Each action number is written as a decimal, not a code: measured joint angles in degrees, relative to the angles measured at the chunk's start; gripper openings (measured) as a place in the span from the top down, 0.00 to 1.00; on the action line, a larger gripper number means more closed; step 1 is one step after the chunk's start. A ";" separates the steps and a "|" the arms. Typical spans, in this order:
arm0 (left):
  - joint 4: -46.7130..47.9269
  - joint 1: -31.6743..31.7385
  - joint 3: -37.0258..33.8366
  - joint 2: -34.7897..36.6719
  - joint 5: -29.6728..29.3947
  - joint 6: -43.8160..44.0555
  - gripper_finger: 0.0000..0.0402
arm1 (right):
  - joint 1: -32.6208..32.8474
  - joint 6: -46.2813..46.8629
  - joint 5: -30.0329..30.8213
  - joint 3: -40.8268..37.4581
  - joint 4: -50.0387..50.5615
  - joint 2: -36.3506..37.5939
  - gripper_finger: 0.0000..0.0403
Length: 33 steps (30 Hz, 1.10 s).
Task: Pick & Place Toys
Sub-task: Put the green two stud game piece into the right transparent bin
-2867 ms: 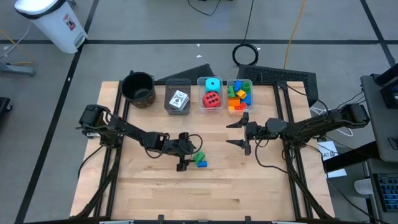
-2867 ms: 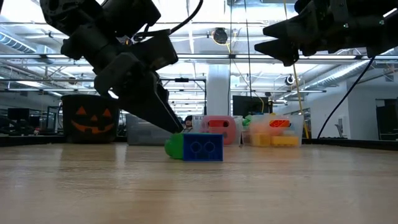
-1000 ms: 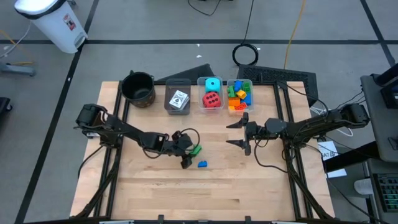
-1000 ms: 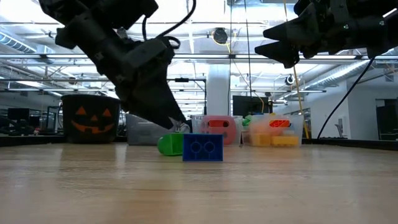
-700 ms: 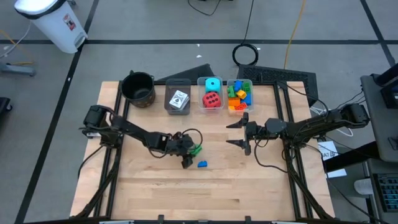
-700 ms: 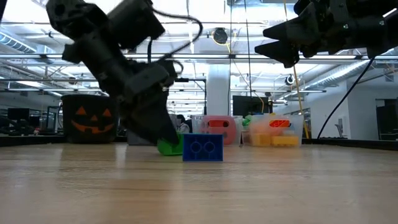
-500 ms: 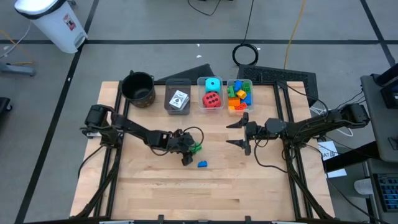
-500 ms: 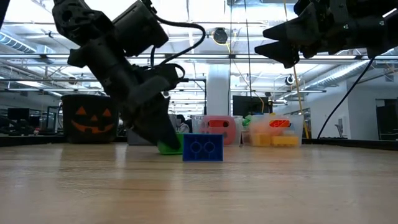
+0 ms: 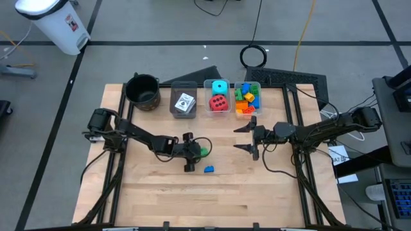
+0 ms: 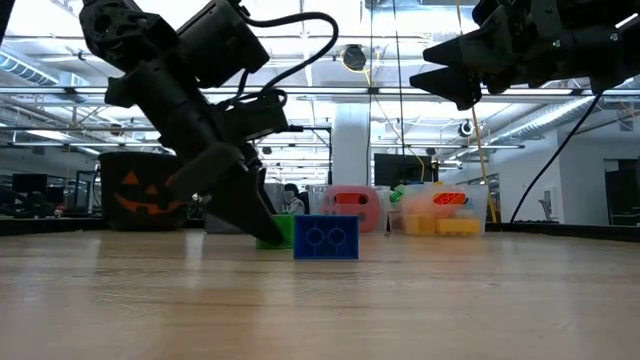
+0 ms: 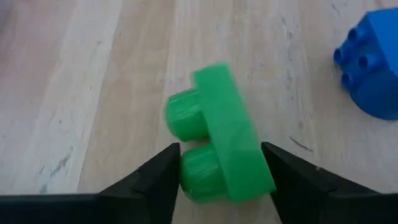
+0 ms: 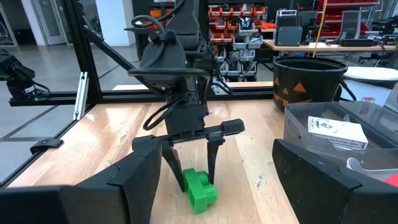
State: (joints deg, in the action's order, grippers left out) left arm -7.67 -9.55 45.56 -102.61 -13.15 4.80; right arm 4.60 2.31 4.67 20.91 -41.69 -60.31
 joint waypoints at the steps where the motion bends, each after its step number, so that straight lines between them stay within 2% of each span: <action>1: -0.17 0.10 0.01 0.00 -0.01 -0.02 0.49 | 0.00 0.00 0.00 0.00 0.02 0.00 0.31; 4: -0.41 0.52 0.02 0.00 0.00 0.20 0.57 | 0.00 0.00 0.00 0.00 0.38 0.00 0.31; 9: -2.11 1.40 0.02 0.00 -0.82 -0.10 0.57 | 0.00 -0.01 0.00 0.00 1.19 0.00 0.31; 14: -8.34 1.42 0.00 -0.04 -2.79 -1.53 0.57 | 0.60 -2.05 -0.02 0.00 1.92 -2.79 0.31; 20: -16.28 0.71 0.02 -0.04 -3.02 -1.73 0.58 | 1.88 -4.65 1.42 0.01 -0.50 -12.72 0.29; 28: -19.67 -0.34 0.02 -0.04 -2.82 -3.26 0.58 | 1.40 -3.40 1.22 6.50 -3.27 -26.33 0.15; 33: -19.65 -0.28 0.02 -0.03 -2.85 -3.20 0.58 | 1.08 -3.66 -3.35 12.16 -3.13 -33.63 0.11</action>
State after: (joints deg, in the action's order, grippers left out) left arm -27.32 -9.82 45.58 -102.63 -15.99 1.61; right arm 5.69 -1.36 1.31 33.07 -44.83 -93.94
